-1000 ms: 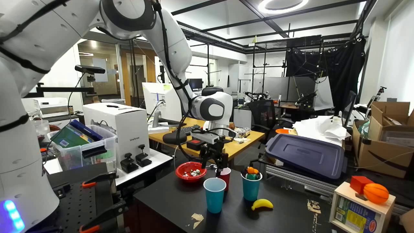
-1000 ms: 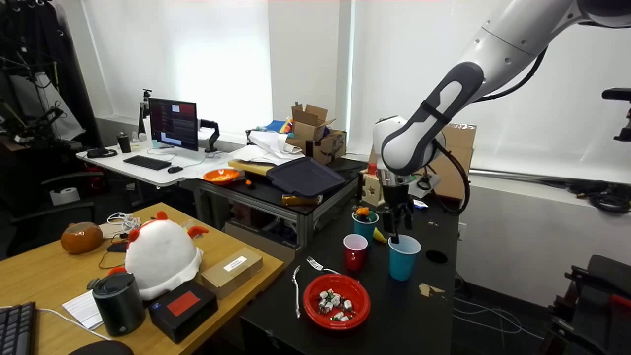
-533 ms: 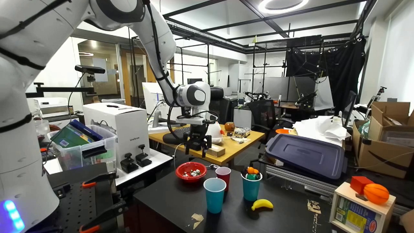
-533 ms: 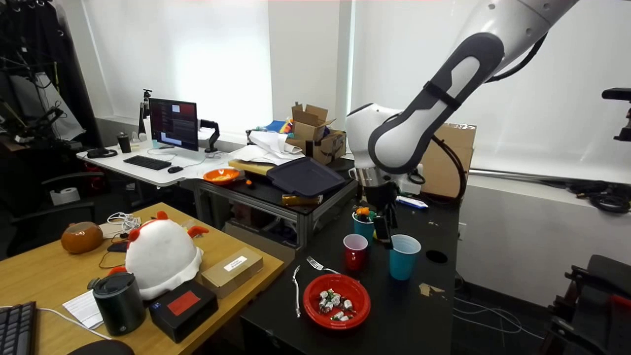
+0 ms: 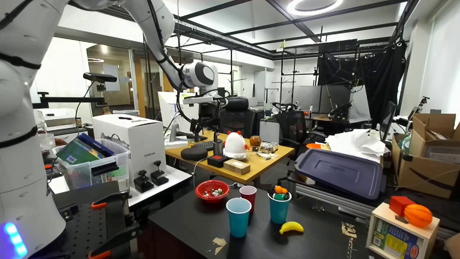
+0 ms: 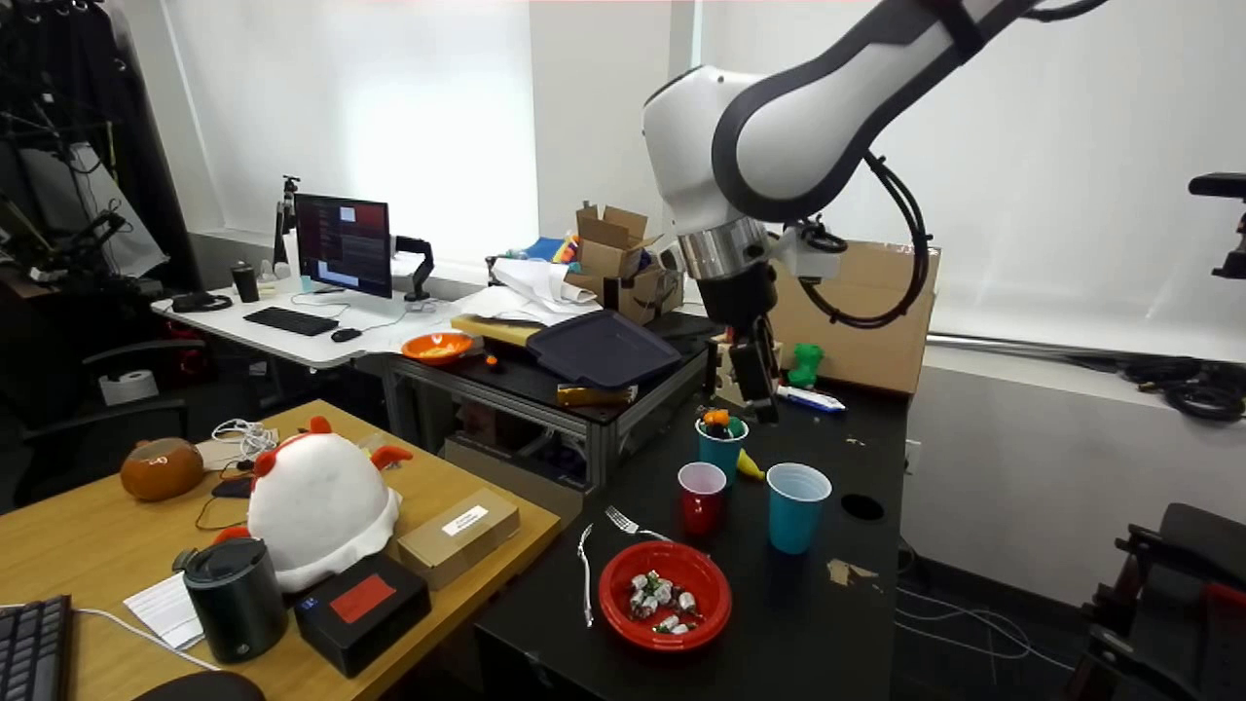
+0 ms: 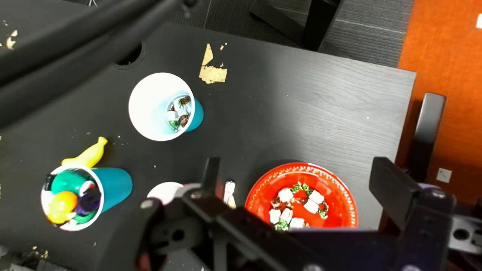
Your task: Pick up some candy from the red bowl and place it inside the blue cup on the left
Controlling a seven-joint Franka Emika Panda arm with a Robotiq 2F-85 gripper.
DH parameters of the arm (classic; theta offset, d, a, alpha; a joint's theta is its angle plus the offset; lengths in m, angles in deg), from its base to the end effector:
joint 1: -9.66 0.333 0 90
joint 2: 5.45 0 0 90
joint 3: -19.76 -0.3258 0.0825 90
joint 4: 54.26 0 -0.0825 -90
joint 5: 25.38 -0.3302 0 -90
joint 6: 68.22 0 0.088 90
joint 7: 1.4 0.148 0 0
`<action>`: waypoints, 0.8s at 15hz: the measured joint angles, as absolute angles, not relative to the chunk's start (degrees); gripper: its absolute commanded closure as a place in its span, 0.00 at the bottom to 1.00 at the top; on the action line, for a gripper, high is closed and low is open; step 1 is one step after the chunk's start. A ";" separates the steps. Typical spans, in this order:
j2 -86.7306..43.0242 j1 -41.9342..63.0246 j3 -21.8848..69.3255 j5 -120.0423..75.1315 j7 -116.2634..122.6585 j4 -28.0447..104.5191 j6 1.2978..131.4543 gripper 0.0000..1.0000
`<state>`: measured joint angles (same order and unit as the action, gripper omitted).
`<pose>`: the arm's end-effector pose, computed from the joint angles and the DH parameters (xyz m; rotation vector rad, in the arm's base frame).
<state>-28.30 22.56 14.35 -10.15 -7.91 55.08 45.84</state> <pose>0.5237 0.1439 0.2751 2.7741 0.8260 -0.4239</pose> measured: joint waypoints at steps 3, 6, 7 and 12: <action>-24.09 22.42 14.11 -10.16 -7.59 55.14 44.16 0.00; -21.08 21.58 14.15 -10.17 -5.11 55.20 44.15 0.00; -20.22 21.19 14.19 -10.27 -4.07 55.24 44.15 0.00; -14.55 18.17 14.29 -16.15 -3.27 56.58 44.15 0.00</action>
